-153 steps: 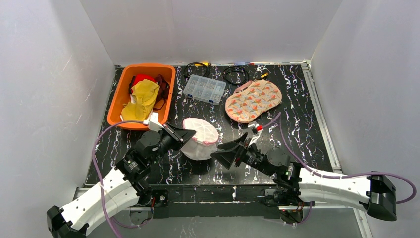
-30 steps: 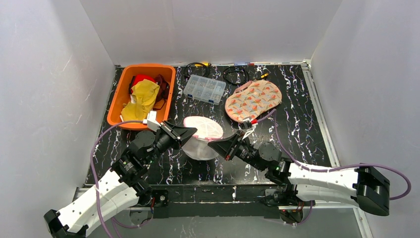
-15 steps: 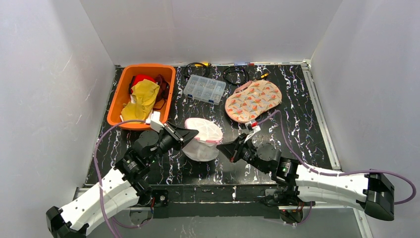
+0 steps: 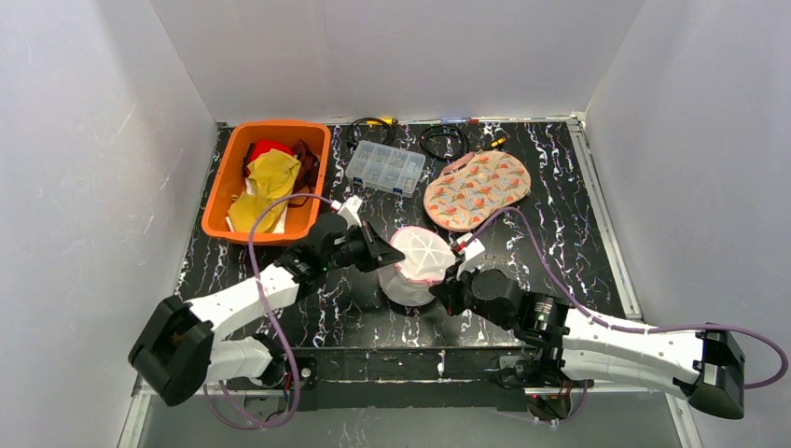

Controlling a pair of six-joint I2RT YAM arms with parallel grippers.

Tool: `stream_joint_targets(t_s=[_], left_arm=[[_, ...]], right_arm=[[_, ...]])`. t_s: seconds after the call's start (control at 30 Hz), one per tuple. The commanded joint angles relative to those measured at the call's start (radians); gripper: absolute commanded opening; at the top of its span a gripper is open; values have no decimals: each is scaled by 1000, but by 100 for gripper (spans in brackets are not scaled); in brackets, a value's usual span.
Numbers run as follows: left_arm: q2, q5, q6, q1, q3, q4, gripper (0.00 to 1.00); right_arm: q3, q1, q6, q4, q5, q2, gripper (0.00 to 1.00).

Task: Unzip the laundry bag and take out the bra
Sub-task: Unzip the laundry bag at the center of the board.

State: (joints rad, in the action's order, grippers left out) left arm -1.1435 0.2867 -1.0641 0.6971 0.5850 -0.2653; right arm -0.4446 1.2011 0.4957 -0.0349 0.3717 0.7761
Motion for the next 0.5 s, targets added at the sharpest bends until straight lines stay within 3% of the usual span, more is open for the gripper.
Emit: stream_joint_targets(t_s=[0.0,0.03,0.13,0.23,0.33,0.47], left_arm=[[-72,139,72,-26,41,-121,6],[-75,136,75,-28,38,-122,13],[-50,123,58,-30,4,-121,54],[23,98,-3,-30,-63,-107,81],[151,46,-58,-25,-127,-27,90],[298,-90,-91,34,-156,136,90]], right_arm=[[7,0,-6,26,-4,-15,1],[20,1,6,54,-6,-13,1],[79,7,54,123,-13,-1,1],[114,19,104,194,-10,18,1],[132,32,146,255,14,27,1],[135,44,168,319,28,52,1]])
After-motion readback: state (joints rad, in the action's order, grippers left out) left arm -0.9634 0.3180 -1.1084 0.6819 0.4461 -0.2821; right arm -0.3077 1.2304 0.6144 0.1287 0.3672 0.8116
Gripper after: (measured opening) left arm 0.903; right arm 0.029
